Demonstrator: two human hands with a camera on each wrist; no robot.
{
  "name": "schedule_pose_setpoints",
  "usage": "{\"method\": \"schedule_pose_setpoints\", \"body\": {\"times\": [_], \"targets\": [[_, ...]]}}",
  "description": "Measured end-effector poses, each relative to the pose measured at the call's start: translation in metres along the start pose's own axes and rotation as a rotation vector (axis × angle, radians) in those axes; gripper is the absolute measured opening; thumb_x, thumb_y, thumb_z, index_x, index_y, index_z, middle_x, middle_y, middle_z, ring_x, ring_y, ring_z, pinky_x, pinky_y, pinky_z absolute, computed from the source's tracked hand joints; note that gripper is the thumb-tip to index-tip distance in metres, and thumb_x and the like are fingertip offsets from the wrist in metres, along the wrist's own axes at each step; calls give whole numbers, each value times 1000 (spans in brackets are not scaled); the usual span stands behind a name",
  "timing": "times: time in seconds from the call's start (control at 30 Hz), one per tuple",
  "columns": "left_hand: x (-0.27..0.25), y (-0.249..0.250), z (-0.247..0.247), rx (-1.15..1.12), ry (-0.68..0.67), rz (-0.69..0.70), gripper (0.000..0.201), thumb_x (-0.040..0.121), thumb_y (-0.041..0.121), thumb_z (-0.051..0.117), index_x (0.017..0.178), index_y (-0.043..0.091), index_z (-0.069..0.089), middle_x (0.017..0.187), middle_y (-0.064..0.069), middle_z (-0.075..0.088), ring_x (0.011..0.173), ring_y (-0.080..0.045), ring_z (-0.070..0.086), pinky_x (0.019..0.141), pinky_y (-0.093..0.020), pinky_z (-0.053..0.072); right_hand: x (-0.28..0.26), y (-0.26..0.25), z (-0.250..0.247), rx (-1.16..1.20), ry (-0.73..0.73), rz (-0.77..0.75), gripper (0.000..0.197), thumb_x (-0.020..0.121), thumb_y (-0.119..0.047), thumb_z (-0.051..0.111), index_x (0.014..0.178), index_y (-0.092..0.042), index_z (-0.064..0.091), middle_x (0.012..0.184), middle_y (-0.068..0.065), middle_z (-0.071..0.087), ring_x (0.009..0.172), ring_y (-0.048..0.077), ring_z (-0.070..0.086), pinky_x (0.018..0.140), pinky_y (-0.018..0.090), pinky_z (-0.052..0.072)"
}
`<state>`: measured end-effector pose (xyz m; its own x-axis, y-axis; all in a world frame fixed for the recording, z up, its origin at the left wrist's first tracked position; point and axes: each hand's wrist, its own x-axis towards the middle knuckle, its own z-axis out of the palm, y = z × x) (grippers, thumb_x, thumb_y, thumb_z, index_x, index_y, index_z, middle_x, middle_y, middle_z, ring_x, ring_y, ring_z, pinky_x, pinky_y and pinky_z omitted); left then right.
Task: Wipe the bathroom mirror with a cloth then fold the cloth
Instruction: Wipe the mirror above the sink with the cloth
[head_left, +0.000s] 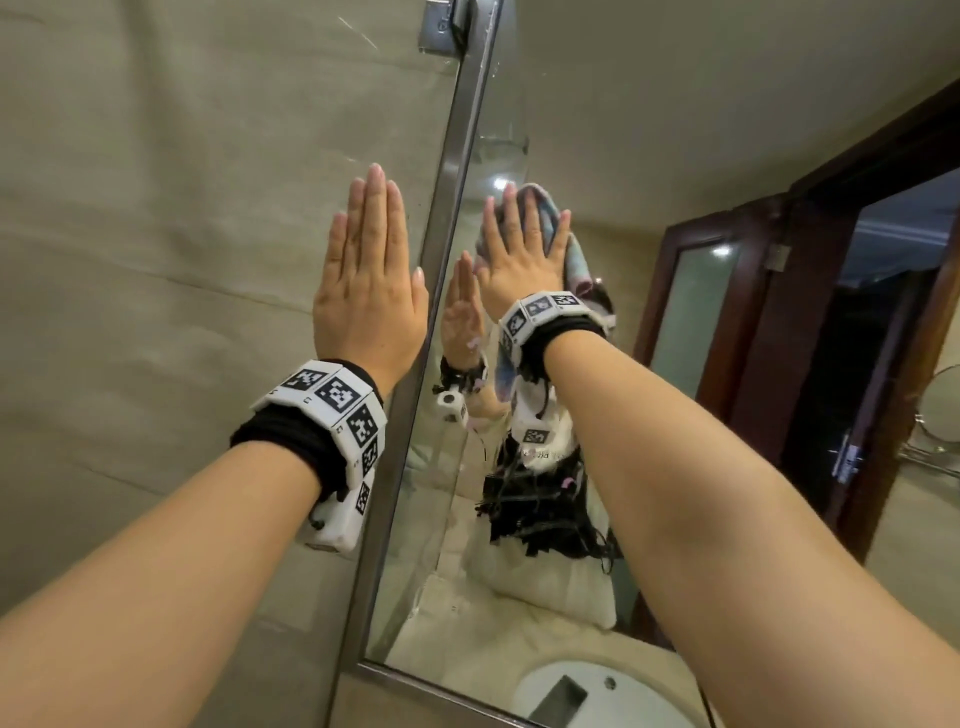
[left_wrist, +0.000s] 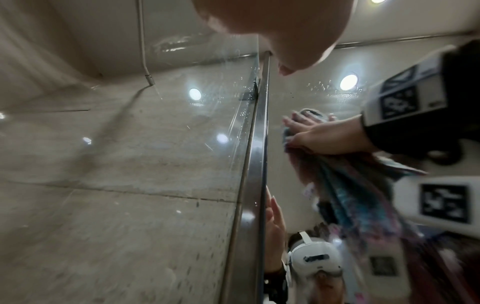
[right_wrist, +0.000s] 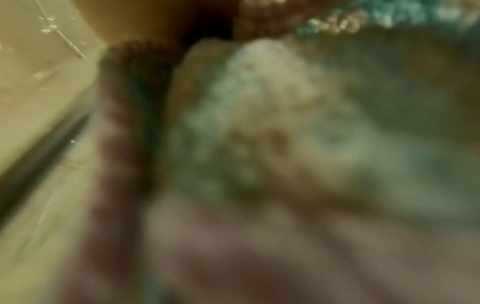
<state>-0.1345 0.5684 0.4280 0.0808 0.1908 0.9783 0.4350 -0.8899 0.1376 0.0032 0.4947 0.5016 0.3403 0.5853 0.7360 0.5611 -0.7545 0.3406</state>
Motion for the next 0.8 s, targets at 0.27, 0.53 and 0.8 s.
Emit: {"method": "schedule_pose_setpoints", "body": {"times": [0.27, 0.53, 0.8], "targets": [[-5, -3, 1, 49, -41, 37, 65, 96, 24, 31, 147, 0, -1, 156, -15, -2, 145, -24, -2, 117, -33, -3, 0, -32, 15, 0, -22, -91, 64, 98, -29, 25, 149, -13, -10, 157, 6, -18, 144, 24, -18, 110, 52, -18], [-8, -5, 1, 61, -79, 64, 65, 97, 23, 33, 147, 0, -1, 156, -16, -1, 145, -25, -2, 117, -34, -3, -34, 23, 16, -73, -30, -80, 62, 99, -40, 19, 149, -19, -11, 157, 4, -18, 144, 22, -17, 112, 54, -16], [-20, -7, 0, 31, -121, 45, 65, 96, 22, 36, 147, -1, 3, 156, -17, 2, 145, -25, 1, 117, -35, -1, -81, 81, 22, -8, 64, 227, 65, 98, -42, 24, 149, -21, -10, 157, 3, -16, 145, 21, -15, 112, 52, -14]]}}
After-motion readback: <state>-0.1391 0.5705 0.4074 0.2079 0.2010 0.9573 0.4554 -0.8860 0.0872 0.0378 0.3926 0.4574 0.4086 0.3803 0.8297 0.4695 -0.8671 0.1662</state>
